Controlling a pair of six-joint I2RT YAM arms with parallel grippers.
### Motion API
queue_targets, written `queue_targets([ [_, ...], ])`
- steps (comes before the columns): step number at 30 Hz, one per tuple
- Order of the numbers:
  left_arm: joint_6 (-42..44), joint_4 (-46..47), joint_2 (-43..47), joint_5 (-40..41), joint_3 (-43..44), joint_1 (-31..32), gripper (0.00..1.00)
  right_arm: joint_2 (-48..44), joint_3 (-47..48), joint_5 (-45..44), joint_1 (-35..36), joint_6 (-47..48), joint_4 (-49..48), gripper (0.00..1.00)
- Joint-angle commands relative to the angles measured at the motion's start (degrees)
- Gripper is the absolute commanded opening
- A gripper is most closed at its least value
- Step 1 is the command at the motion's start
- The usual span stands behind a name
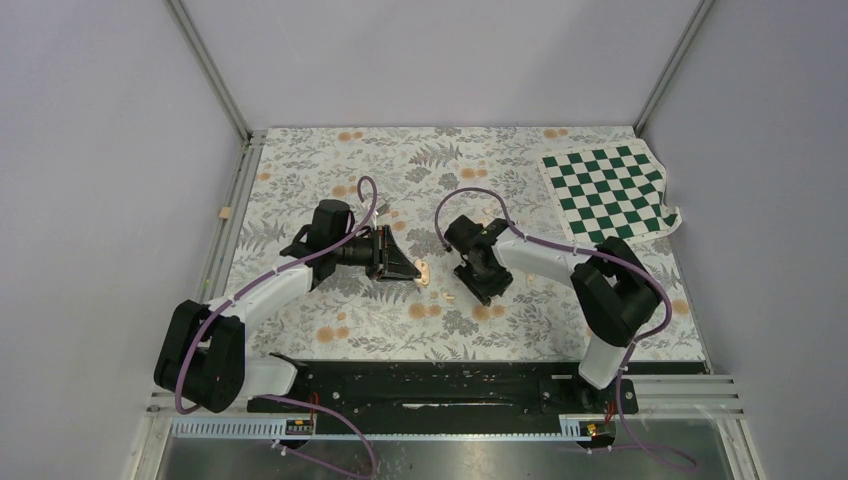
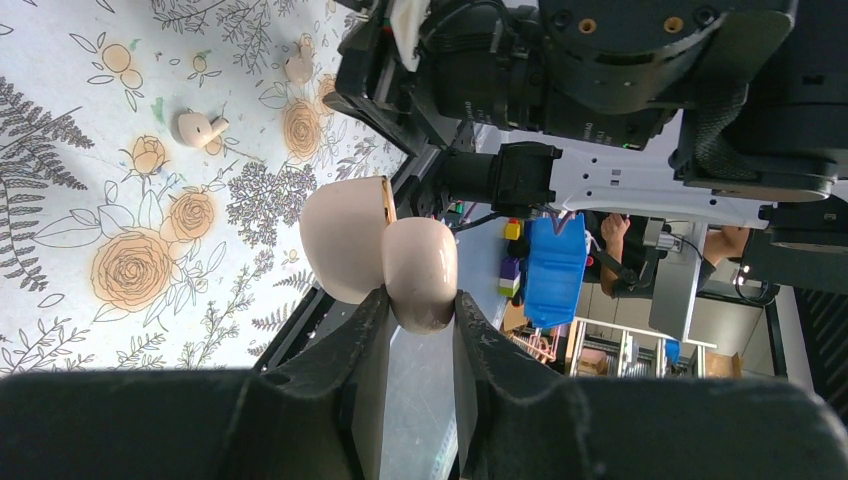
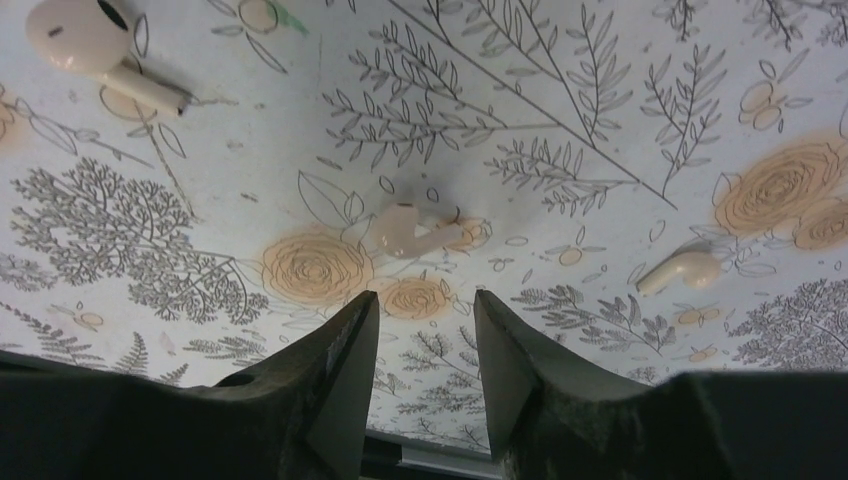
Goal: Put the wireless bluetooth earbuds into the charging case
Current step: Pick up the earbud from the center of the board.
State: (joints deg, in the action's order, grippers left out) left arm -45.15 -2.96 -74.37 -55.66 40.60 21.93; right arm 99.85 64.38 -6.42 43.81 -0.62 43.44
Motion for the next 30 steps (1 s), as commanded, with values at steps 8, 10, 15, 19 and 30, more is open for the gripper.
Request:
queue_targets([
  [8, 1.12, 0.92, 0.97, 0.36, 1.59, -0.25, 0.00, 3.23, 3.15, -0.36, -0.91, 0.97, -6.13, 0.47],
  [10, 1.04, 0.81, 1.09, 0.35, 1.88, -0.27, 0.00, 4.09, 3.65, -0.69, -1.28, -1.07, -6.38, 0.46],
  [15, 1.01, 0.63, 2.04, 0.15, 1.60, -0.23, 0.00, 4.21, 2.88, 0.32, -3.02, -2.77, -8.35, 0.42],
  [19, 1.02, 0.52, 2.52, 0.44, 1.21, -0.22, 0.00, 3.60, 2.24, 0.55, -4.24, -3.48, -8.97, 0.36],
  [30, 0.68, 1.35, 2.41, 0.42, 0.70, -0.23, 0.00, -1.93, -1.09, 1.39, -5.80, -8.19, -9.94, 0.46],
])
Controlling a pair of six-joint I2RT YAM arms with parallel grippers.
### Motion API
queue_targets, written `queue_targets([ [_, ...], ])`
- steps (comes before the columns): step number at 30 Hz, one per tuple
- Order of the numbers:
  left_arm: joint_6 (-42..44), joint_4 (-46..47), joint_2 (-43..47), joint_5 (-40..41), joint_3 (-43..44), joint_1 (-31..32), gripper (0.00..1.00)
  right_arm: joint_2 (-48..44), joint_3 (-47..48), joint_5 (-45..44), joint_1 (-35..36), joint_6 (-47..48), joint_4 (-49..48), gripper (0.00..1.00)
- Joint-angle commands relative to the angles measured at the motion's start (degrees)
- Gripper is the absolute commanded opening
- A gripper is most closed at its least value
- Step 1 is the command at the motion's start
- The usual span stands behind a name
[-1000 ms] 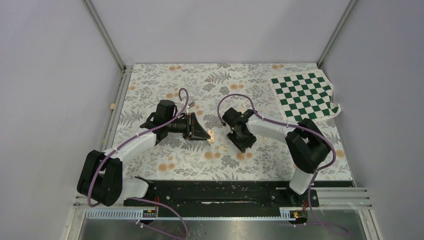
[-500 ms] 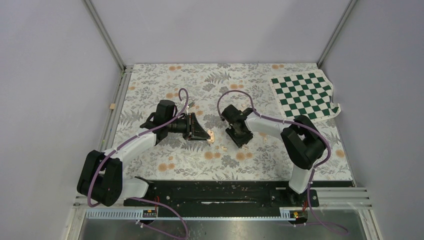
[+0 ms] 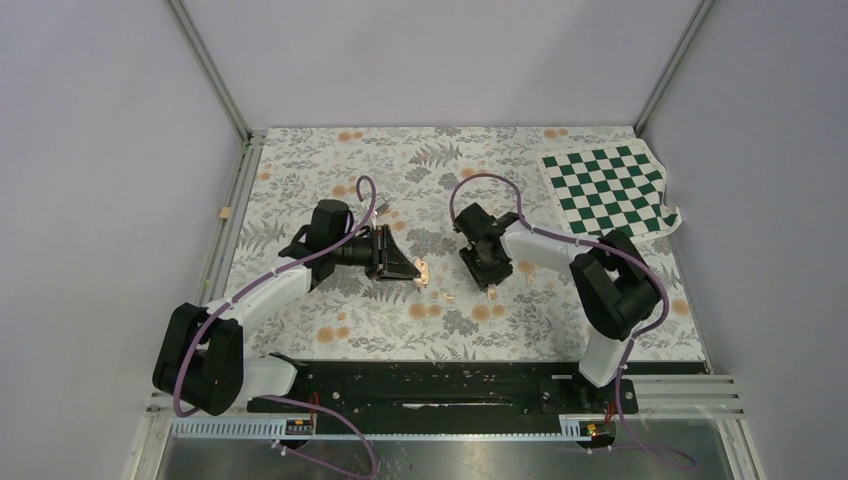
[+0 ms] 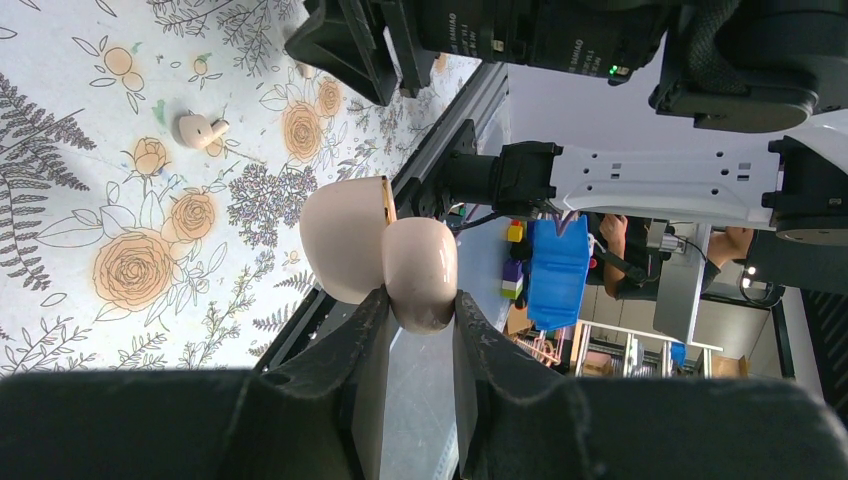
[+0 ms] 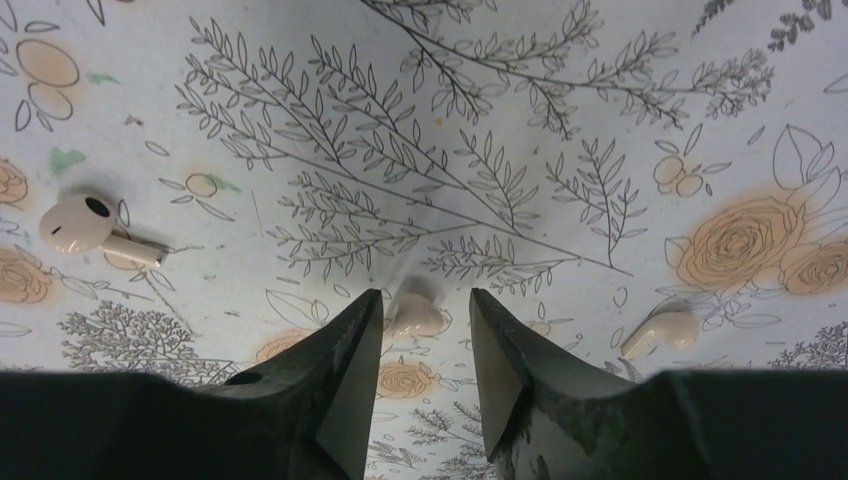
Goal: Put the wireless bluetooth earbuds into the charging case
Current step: Pick up the earbud from the center of the board.
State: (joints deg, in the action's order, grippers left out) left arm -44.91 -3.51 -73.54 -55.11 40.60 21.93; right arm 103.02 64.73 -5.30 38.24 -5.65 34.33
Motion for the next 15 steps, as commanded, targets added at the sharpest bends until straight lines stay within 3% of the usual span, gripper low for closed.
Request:
queue_targets([
  [1, 0.43, 2.04, 1.48, -0.16, 0.56, -0.26, 0.00, -5.98, -1.97, -0.11, -0.20, -4.35, -1.12, 0.47],
  [15, 0.25, 3.11, 1.55, -0.79, -0.51, -0.27, 0.00, -12.96, -9.94, -3.39, -0.21, -19.79, -8.31, 0.47],
])
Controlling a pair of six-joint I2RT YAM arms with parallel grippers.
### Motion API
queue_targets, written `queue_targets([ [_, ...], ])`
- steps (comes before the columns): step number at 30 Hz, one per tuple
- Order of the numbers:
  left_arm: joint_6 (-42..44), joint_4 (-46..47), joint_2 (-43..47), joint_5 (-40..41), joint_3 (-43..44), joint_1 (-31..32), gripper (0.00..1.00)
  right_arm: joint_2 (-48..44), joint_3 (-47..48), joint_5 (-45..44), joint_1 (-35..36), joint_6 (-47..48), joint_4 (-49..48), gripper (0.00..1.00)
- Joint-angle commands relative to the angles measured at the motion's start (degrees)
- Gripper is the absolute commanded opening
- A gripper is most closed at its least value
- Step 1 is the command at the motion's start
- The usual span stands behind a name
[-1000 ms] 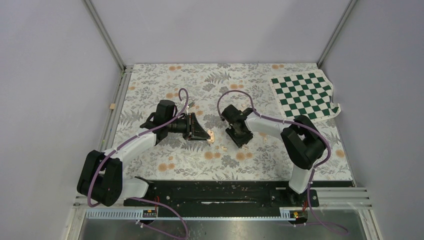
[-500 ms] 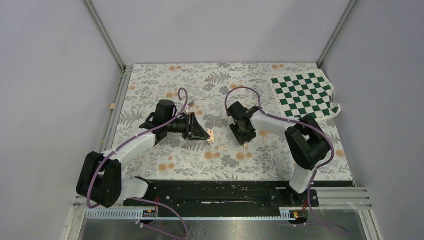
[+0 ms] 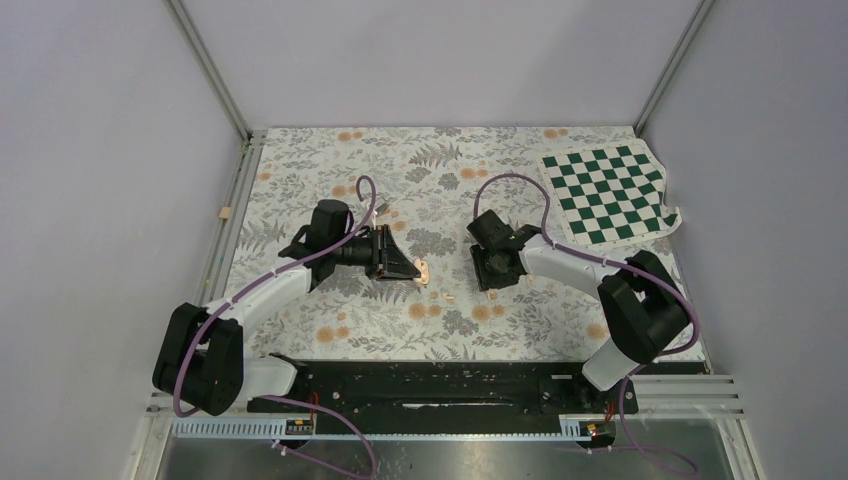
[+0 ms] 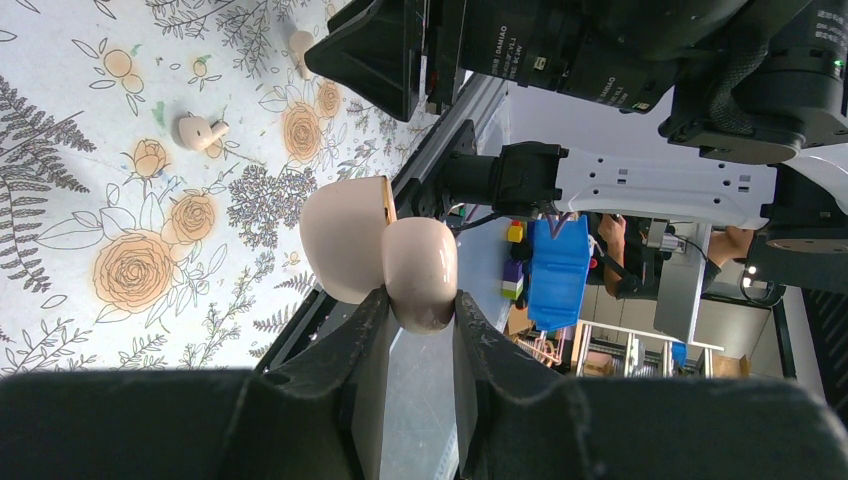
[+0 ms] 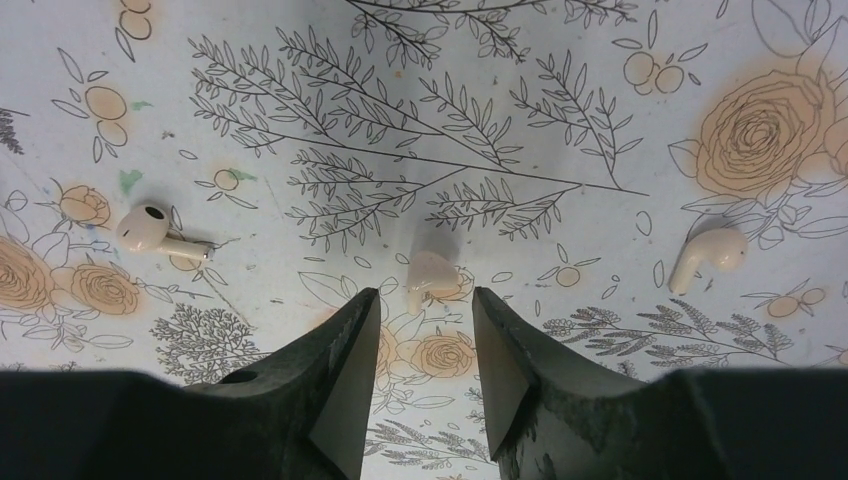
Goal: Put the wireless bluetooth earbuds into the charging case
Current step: Pick up the earbud from the center of the board.
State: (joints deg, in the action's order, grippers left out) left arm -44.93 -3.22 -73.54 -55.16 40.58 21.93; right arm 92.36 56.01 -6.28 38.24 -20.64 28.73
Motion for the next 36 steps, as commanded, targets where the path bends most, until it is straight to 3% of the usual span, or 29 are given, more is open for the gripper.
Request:
queue_targets([
  [1, 0.28, 2.79, 1.51, -0.90, -0.53, -0.23, 0.00, -2.03, -1.25, -2.30, -0.23, -4.77, -2.98, 0.47],
  [26, 0.44, 2.96, 0.73, -1.59, -1.42, -0.26, 0.00, 1.16, -5.00, -4.32, -0.16, -8.05, -6.16, 0.45],
  [36, 1.33, 1.99, 1.13, -1.19, -0.71, -0.26, 0.00, 1.48, -5.10, -3.75, -0.17, -8.15, -7.30, 0.36],
])
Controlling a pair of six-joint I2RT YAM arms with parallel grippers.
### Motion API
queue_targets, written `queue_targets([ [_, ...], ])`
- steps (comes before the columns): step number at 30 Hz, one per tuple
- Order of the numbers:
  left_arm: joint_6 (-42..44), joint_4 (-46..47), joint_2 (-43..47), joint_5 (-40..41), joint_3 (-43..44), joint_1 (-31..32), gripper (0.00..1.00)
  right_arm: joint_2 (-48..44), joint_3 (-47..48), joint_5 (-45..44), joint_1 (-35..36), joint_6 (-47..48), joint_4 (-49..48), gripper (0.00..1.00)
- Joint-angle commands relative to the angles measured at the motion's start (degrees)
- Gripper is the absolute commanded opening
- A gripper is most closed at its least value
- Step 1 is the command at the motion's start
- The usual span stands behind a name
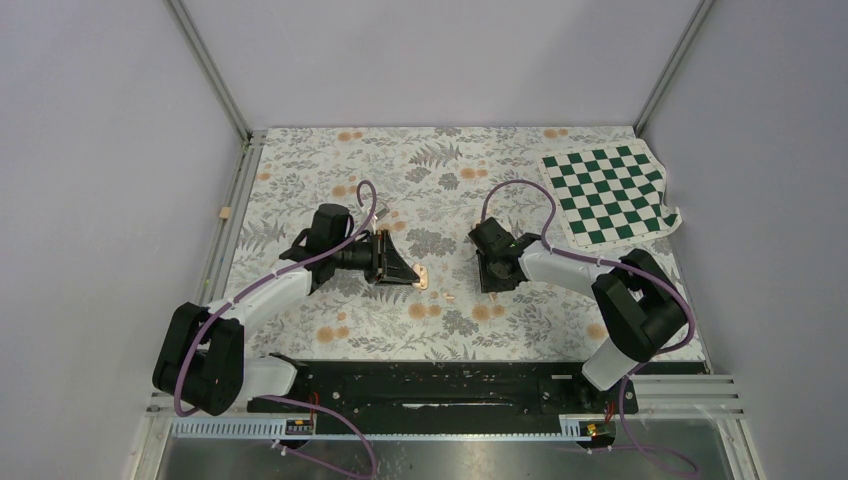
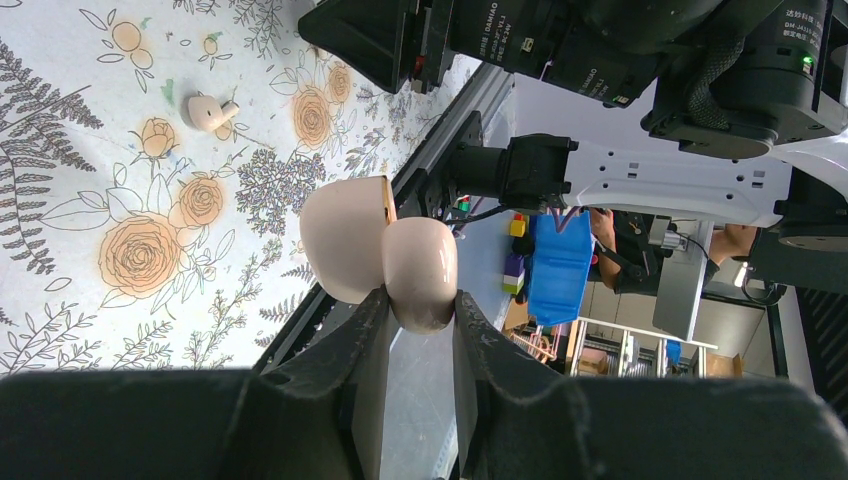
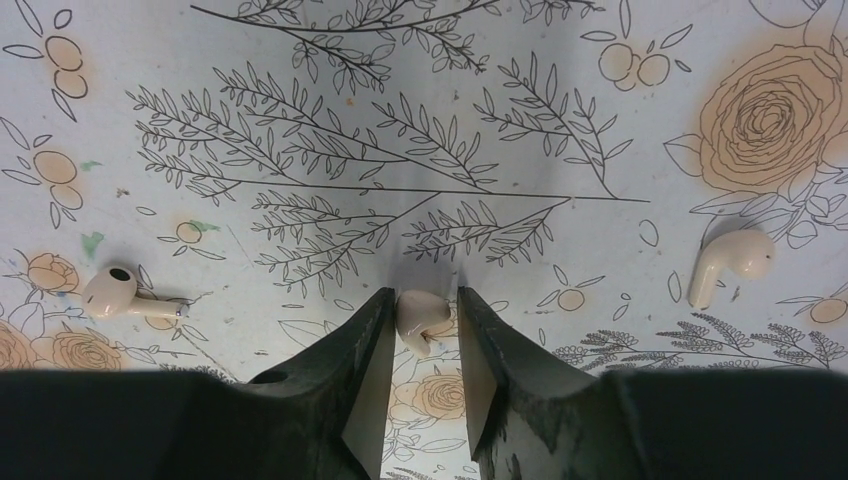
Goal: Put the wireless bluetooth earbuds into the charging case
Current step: Pick up the earbud from the center of the board.
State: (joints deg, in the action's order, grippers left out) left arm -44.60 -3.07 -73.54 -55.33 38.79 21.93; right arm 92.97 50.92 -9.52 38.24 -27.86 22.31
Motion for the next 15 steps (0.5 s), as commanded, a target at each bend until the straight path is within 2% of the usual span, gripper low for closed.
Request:
queue_targets([
  [1, 1.01, 1.86, 1.13, -1.02, 0.97, -0.23, 0.00, 0.98, 0.17, -0.46, -0.14, -0.81, -0.89, 0.36],
  [6, 0.93, 1.92, 1.16, -1.04, 0.87, -0.26, 0.00, 1.18, 0.92, -0.10, -0.20, -0.36, -0.44, 0.26],
  [9, 0.76, 2.12, 0.98, -1.11, 1.01, -0.27, 0.00, 0.12, 1.18, -0.07, -0.15, -0.21, 0.14, 0.15],
  [15, 1.04, 2.19, -0.22, -3.23, 1.24, -0.23, 0.00, -6.32, 2.34, 0.72, -0.15, 2.31, 1.35, 0.04],
])
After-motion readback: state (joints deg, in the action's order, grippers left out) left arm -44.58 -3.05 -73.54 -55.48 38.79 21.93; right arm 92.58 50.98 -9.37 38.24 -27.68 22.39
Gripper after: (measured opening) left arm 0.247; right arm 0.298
